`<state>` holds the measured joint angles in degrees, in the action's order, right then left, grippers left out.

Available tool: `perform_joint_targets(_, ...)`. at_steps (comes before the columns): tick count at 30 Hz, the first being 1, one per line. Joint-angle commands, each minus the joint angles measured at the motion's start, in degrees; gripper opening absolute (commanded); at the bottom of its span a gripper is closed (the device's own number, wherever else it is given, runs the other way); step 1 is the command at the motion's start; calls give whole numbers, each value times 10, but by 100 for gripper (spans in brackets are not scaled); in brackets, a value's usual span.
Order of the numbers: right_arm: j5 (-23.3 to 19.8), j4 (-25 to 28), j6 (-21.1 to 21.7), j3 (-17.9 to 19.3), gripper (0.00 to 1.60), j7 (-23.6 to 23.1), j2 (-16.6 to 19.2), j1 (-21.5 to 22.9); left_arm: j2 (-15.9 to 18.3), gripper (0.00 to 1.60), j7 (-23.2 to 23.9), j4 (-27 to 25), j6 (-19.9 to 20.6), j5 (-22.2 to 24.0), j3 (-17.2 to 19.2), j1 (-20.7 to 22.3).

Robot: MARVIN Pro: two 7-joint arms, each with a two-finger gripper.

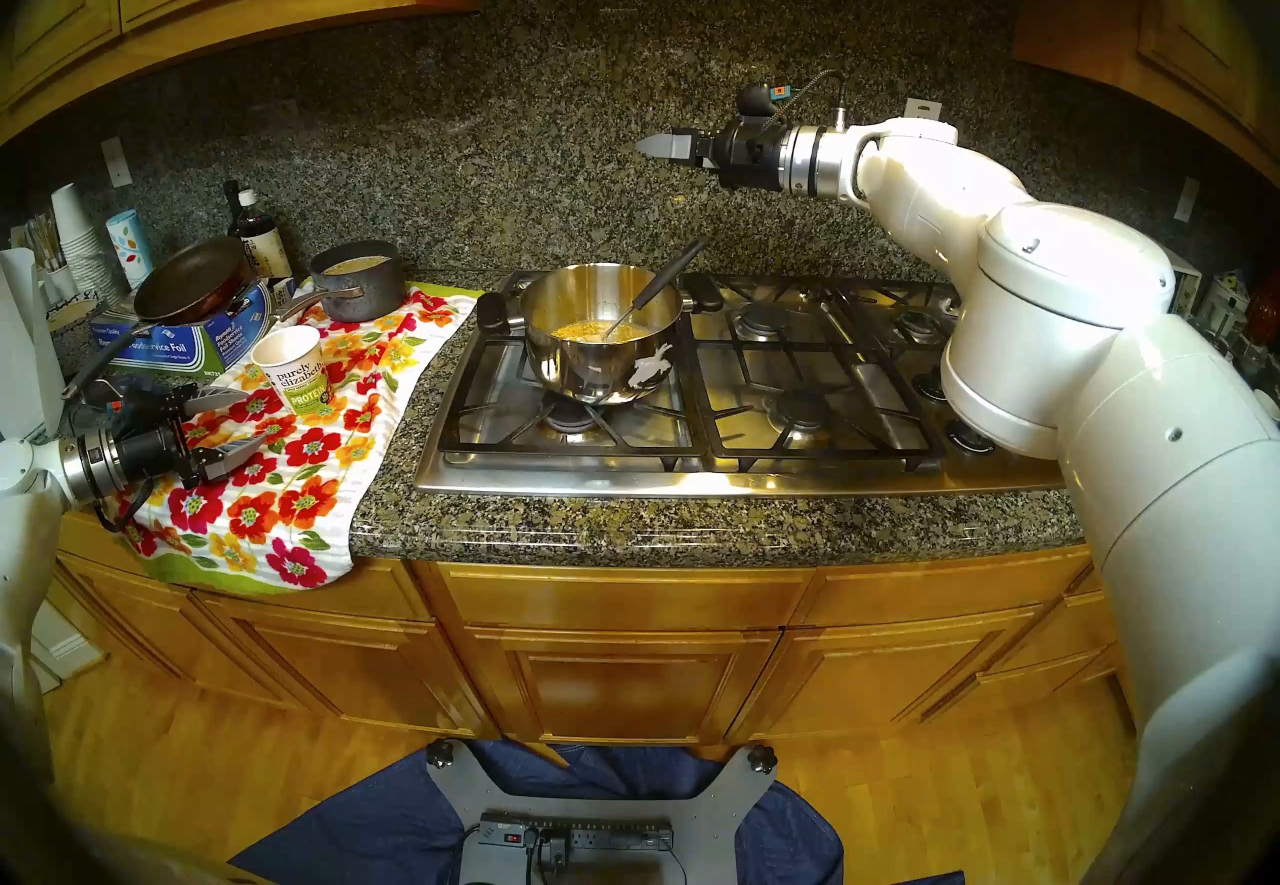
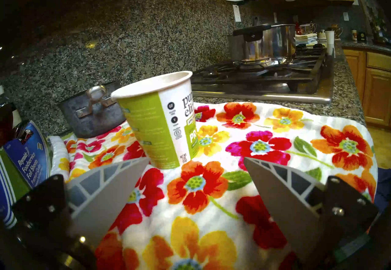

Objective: Pour oats into pot and stir with a spoon

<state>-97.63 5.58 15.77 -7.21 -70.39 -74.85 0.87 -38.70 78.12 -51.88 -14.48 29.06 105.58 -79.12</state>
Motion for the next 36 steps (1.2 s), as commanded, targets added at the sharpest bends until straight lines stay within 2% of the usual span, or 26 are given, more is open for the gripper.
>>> perform_joint_targets(1, -3, 2, 0, 5, 160, 0, 1, 24, 4, 160, 5, 17, 18, 16, -1, 55)
perform_joint_targets(20, -3, 2, 0, 5, 160, 0, 1, 24, -11, 160, 29, 70, 19, 10, -24, 123)
perform_joint_targets(36, -3, 2, 0, 5, 160, 0, 1, 24, -23, 160, 38, 101, 0, 1, -41, 166)
